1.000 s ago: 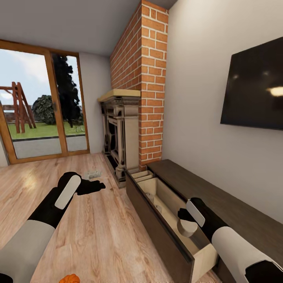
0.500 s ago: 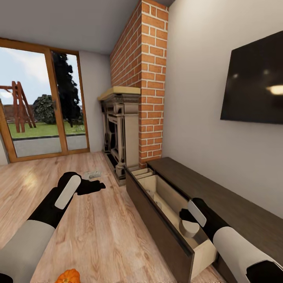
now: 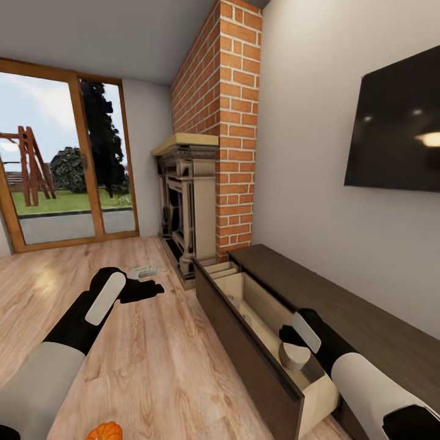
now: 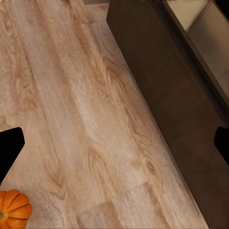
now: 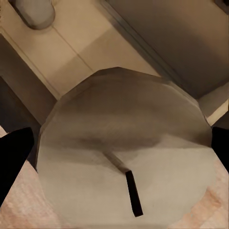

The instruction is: Place each of the two pumpkins and all three candles from the living room inside a cabinet in the living room (use any cabinet), then make sure every cabinet is closed, and position the cauldron so it is next to a table in the living room.

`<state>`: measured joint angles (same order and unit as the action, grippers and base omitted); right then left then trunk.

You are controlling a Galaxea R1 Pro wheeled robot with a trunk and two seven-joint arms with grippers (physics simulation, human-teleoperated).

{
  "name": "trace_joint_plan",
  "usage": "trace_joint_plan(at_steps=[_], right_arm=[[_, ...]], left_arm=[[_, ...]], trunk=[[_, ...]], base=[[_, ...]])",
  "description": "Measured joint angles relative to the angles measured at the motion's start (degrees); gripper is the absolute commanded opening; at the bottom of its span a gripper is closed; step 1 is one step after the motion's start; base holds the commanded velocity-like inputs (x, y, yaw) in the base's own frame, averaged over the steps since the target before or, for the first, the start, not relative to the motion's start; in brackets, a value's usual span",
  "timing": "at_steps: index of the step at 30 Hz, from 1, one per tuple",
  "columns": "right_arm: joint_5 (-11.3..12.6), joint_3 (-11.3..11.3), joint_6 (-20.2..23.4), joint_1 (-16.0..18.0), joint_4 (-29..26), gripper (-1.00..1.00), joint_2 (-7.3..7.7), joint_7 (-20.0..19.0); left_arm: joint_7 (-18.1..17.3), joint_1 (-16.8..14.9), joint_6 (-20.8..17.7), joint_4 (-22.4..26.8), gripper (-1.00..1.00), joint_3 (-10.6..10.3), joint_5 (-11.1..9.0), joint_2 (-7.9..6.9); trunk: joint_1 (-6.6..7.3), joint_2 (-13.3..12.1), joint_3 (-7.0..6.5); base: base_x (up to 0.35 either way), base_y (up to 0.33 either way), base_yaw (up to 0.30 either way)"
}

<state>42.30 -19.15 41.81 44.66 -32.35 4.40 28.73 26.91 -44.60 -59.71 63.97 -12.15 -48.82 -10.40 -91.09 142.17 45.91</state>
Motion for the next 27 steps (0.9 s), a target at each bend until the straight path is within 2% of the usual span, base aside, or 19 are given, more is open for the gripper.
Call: trace_joint_plan(at_steps=[16,23,27], right_arm=[[-0.03,-0.09,-1.27,-0.02,0.01,-1.00,0.00,-0.04],[-0.02,-0.09,-1.31,-0.03,-0.01,-1.00,0.00,-0.04],[-0.02,-0.09,-1.31,-0.02,0.01,-1.00,0.00,-0.03]], left_arm=[[0.02,0.00,0.00,0.03,1.00,-0.01,0.01,0.04],[0.02,0.00,0.00,0.31,1.00,-0.03,0.01,0.01],[0.07,0.00,0.00,2.10,1.00,-0.08,0.05,0.00]], trunk=[[-0.01,0.00,0.00],[-0.02,0.00,0.00],[-0.02,0.00,0.00]], base=[[0.142,0.000,0.000],[0.035,0.000,0.000],[0.005,0.000,0.000]])
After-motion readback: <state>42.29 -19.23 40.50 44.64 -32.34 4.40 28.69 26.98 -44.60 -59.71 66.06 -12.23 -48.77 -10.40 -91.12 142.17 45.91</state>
